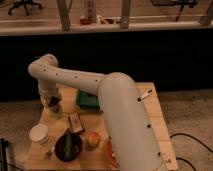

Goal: Stack cups on top of each other

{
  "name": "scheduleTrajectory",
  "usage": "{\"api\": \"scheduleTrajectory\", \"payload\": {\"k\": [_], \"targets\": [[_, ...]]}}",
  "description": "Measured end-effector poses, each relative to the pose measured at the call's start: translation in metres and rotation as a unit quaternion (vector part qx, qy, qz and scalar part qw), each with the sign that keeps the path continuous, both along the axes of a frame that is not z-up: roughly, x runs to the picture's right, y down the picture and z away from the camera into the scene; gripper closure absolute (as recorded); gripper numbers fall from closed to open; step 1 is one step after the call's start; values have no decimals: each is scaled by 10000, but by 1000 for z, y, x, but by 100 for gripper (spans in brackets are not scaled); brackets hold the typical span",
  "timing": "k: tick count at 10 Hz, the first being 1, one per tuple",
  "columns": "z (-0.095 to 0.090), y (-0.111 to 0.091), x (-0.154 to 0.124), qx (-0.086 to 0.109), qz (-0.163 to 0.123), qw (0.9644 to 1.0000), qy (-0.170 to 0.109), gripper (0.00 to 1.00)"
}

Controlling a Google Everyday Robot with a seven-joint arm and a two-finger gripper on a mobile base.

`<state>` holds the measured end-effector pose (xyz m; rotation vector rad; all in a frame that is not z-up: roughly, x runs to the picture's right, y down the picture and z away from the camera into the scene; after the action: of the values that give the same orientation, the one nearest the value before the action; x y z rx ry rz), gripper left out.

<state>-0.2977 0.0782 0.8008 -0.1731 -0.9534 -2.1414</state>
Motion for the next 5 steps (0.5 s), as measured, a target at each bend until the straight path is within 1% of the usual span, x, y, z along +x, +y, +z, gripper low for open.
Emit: {"api": "scheduleTrajectory", "payload": {"k": [1, 2, 3, 4, 5], "targets": [[2, -1, 1, -32, 45, 10000, 14, 92], [4, -2, 2, -78, 103, 9999, 32, 82], [5, -2, 3, -118, 135, 9998, 47, 73], [7, -3, 5, -179, 195, 9996, 71, 60], [9, -3, 6, -212, 227, 9995, 84, 52]]}}
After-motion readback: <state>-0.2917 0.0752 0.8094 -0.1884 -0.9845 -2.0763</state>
